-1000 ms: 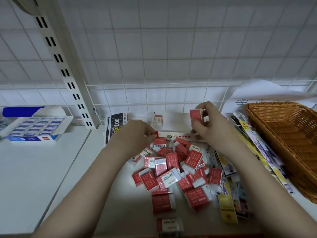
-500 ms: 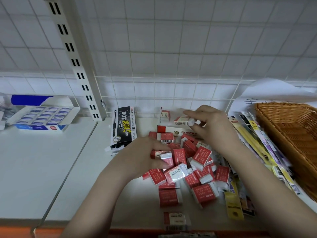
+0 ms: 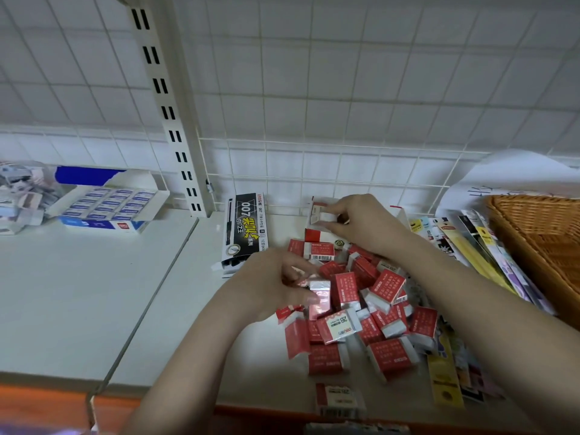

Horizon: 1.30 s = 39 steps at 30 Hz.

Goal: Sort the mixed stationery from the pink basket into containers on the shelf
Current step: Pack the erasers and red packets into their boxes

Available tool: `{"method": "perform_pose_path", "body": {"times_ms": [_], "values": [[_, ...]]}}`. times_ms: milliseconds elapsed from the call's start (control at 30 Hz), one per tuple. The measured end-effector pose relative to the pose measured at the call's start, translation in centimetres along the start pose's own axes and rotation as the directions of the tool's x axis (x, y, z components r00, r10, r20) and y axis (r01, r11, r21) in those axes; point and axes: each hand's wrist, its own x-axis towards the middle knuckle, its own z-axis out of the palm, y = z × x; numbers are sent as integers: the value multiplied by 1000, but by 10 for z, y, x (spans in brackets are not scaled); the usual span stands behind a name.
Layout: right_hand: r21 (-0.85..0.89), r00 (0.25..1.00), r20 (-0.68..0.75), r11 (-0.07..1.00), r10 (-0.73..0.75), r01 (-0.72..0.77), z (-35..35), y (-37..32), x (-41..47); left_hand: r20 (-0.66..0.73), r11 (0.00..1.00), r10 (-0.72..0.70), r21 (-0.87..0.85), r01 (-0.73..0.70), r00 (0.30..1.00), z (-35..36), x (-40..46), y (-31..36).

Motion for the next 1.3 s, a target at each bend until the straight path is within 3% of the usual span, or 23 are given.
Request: {"method": "perform_pose_path", "body": {"times_ms": [133, 333, 500, 600, 667, 733, 867, 1067, 1200, 1300], "values": [[-22, 997, 56, 998, 54, -53, 10, 10, 8, -99, 993, -50, -111, 39, 994, -7, -5, -10], [-92, 991, 127, 995, -34, 45, 4, 2, 13, -180, 965, -99, -257, 51, 979, -15, -10, -18], [-25, 914, 405, 1000, 22, -13, 1, 2, 19, -203, 959, -109, -280, 49, 973, -16, -12, -22], [145, 934, 349, 980, 82, -140, 1, 3, 18, -224, 950, -118, -309, 44, 967, -16, -12, -24], [351, 931, 300, 883, 208, -311, 3, 3, 19, -226, 947, -121, -319, 44, 967, -16, -12, -25], [426, 907, 300, 809, 296, -405, 6, 1, 22, -227, 942, -122, -333, 41, 966, -16, -12, -25], [304, 880, 281, 833, 384, -461, 14, 1, 26, -233, 938, -116, -345, 30, 966, -17, -15, -25], [257, 897, 284, 874, 339, -412, 0, 3, 19, -215, 920, -105, -392, 12, 971, -21, -12, -23], [268, 921, 163, 882, 354, -387, -31, -6, -4, -191, 914, -76, -405, -9, 979, -29, 0, -15], [216, 920, 209, 901, 332, -375, -48, -23, -38, -186, 898, -78, -440, -12, 979, -34, 16, -6]]}}
